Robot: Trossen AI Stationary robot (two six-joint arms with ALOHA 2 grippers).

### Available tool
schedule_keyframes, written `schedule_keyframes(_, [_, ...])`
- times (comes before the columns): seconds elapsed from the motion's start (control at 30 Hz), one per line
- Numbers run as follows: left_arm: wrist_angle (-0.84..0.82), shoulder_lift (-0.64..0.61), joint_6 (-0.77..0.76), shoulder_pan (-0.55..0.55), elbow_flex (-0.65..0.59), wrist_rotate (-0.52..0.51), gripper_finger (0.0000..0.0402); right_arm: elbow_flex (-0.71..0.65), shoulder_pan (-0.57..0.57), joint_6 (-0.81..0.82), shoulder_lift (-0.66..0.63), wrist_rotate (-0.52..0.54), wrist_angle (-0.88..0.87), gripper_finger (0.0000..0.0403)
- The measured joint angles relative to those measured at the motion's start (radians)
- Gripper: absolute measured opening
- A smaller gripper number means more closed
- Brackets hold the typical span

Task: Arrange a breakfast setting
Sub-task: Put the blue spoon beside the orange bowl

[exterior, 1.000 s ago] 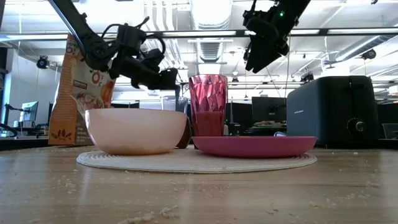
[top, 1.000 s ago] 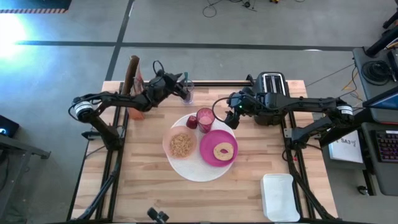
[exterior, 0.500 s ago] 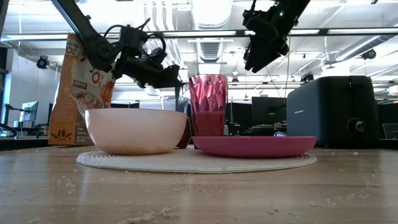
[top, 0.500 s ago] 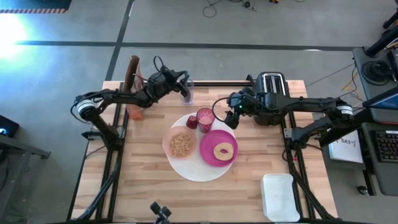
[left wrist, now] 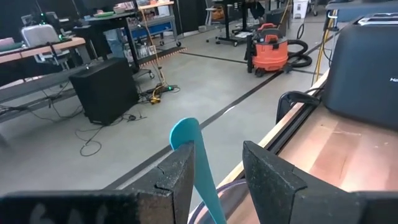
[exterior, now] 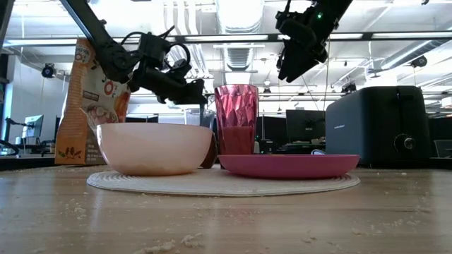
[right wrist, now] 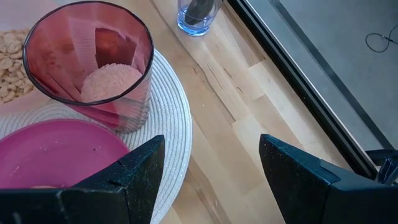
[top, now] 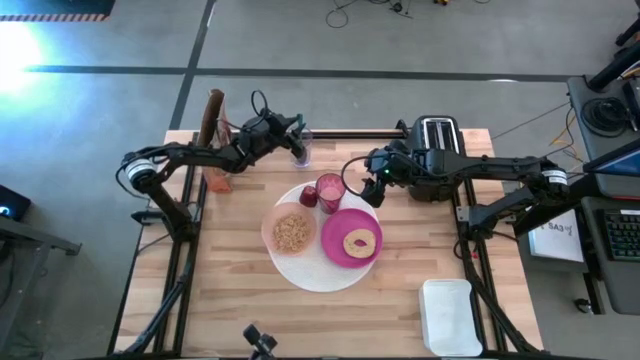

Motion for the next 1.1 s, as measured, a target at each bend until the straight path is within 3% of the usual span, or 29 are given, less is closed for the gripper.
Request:
schedule_keyframes(0.43, [-0.228,-0.101,0.024,-0.015,-0.001,0.017,0.0119,-0.001,0.000,-0.012,0.000,0.000,0.000,0.0249])
schedule_keyframes(0.6, [-0.208,-0.112,0.045,-0.004,-0.001,-0.022,0.0119,-0.003,0.000,-0.013,0.000,0.000,0.000,0.0249])
schedule_keyframes(0.97, [-0.103,-0.056,0.108,0.033,-0.001,0.037,0.0119,-0.004,0.000,-0.025,0.000,0.000,0.001,0.0249])
schedule_keyframes(1.1, [-0.087,-0.046,0.103,0.047,-0.001,0.103,0.0119,-0.005,0.000,-0.027,0.000,0.000,0.001,0.0249])
